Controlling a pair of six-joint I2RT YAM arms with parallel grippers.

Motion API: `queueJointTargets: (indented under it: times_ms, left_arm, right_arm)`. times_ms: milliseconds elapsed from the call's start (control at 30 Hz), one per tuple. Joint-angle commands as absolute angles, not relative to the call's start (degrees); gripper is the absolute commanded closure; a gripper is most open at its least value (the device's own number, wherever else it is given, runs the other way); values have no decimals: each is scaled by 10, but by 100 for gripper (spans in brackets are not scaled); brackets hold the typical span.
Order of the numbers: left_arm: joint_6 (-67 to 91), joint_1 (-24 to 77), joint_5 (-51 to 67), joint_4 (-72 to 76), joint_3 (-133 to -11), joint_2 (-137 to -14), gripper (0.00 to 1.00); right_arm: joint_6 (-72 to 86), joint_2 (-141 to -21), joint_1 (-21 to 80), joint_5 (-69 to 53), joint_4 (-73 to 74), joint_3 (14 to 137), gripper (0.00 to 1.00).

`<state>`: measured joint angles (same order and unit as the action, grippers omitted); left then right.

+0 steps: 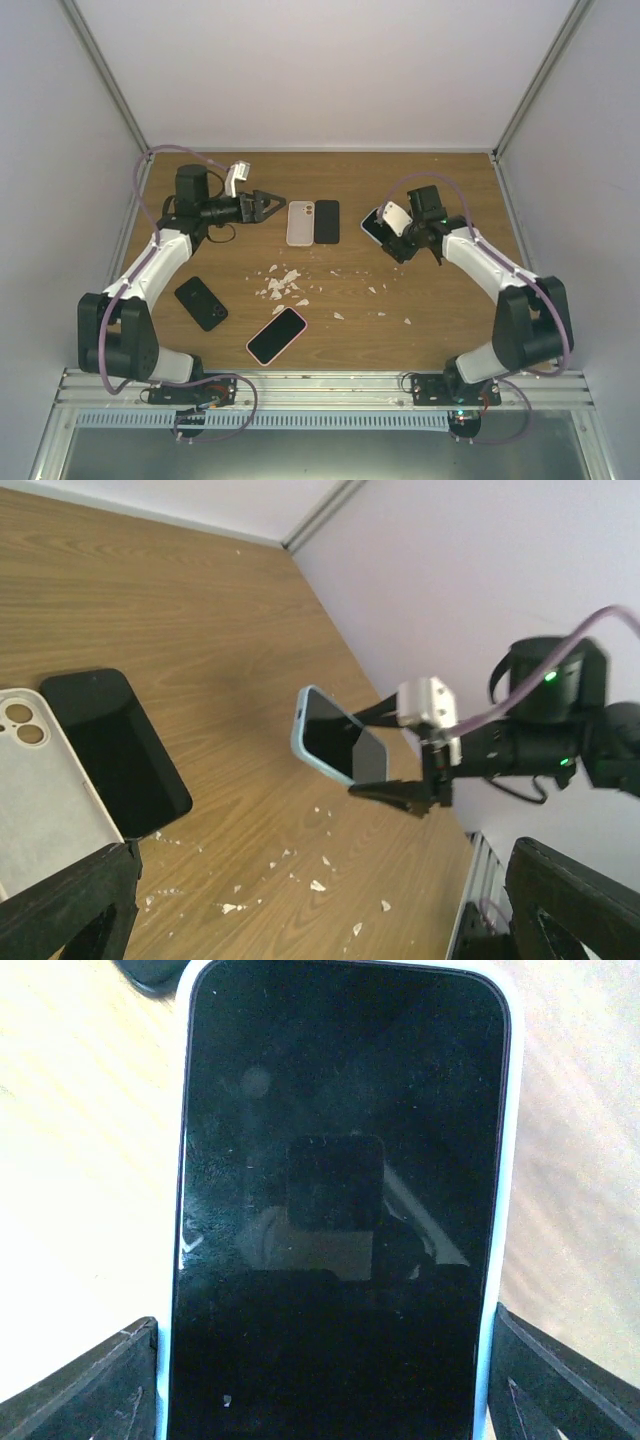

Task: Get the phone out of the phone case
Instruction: Pick up the phone at the center of the board, then adjust the phone.

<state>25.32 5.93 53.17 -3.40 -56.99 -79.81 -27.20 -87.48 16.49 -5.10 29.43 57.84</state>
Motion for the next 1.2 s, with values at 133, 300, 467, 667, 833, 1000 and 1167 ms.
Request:
queueJointTargets:
  times_ms: [133, 300, 467, 667, 833, 1000, 1167]
  left_arm:
    - [91, 98, 575, -138, -622, -835, 1]
    - [37, 144, 573, -183, -639, -849, 2]
    - [-21, 208, 572, -237, -662, -869, 3]
    - [-41, 269, 605, -264, -679, -898, 6]
    - [-56, 304, 615, -288, -705, -923, 10]
    - [-72, 341, 611, -303, -713, -936, 18]
    - [-68, 364, 606, -298, -710, -948, 33]
  right_arm:
    - [-534, -743, 189, -120, 320, 566, 44]
    - [-653, -676, 219, -127, 347, 544, 44]
    - [-743, -626, 255, -122, 373, 535, 44]
    - [-835, -575, 299, -96, 377, 510, 46]
    - [-880, -554, 329, -83, 400, 507, 47]
    - [-892, -552, 362, -65, 415, 516, 49]
    - [-893, -560, 390, -48, 426, 531, 50]
